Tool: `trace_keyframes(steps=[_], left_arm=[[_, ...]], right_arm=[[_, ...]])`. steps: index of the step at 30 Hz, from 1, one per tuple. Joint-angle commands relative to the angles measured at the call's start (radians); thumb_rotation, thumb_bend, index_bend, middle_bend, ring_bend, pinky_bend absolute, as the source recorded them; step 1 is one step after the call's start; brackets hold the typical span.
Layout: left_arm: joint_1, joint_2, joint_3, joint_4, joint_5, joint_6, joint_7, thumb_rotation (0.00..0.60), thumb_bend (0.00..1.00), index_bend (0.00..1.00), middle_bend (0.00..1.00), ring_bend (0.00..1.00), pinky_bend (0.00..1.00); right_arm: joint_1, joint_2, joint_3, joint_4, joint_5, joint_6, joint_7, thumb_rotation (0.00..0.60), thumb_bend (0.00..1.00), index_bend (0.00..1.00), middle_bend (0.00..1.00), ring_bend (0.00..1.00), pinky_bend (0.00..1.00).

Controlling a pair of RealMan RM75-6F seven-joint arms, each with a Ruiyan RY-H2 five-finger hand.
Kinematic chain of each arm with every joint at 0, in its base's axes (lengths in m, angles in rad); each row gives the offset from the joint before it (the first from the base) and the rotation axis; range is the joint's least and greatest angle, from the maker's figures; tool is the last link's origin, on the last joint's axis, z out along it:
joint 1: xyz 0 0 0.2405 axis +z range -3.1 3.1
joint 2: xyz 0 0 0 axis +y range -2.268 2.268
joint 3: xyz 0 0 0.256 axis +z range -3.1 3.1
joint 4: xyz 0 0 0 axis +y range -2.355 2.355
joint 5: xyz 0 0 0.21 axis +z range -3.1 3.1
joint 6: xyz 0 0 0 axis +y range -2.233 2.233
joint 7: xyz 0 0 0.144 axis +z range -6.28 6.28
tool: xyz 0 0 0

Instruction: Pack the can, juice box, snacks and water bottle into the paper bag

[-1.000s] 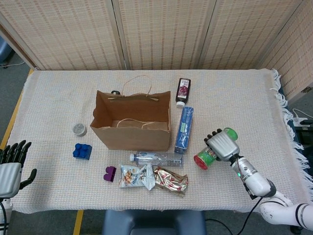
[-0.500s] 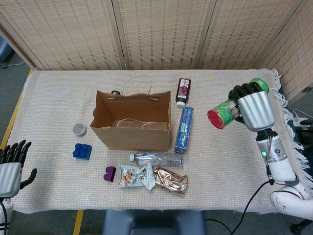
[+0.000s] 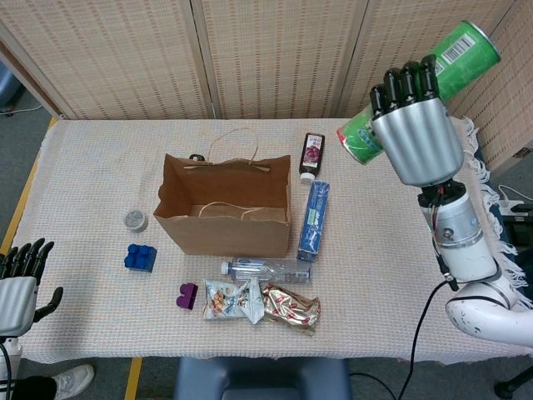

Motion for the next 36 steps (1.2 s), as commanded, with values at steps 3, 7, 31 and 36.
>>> trace_keyframes(steps=[3, 7, 31, 36], left_arm=[[-0.001, 0.004, 0.002, 0.003, 0.005, -0.004, -0.012, 0.600, 0.36, 0.05, 0.00, 0.00, 0.00], [-0.002, 0.007, 0.005, 0.005, 0.010, -0.005, -0.019, 0.600, 0.37, 0.05, 0.00, 0.00, 0.00], [0.002, 0.009, 0.008, 0.012, 0.016, -0.001, -0.056, 0.600, 0.37, 0.07, 0.00, 0.00, 0.00], [0.002, 0.011, 0.009, 0.014, 0.018, -0.001, -0.064, 0.600, 0.37, 0.07, 0.00, 0.00, 0.00]], right_arm=[[0.177, -0.013, 0.031, -0.087, 0.053, -0.081, -0.298, 0.600, 0.20, 0.63, 0.59, 0.55, 0.53], [0.250, -0.082, -0.002, -0.088, 0.059, -0.121, -0.387, 0.600, 0.20, 0.63, 0.59, 0.55, 0.53], [0.483, -0.365, -0.218, 0.060, 0.237, -0.260, -0.662, 0.600, 0.20, 0.63, 0.59, 0.55, 0.53], [0.498, -0.398, -0.270, 0.080, 0.270, -0.257, -0.703, 0.600, 0.20, 0.63, 0.59, 0.55, 0.53]])
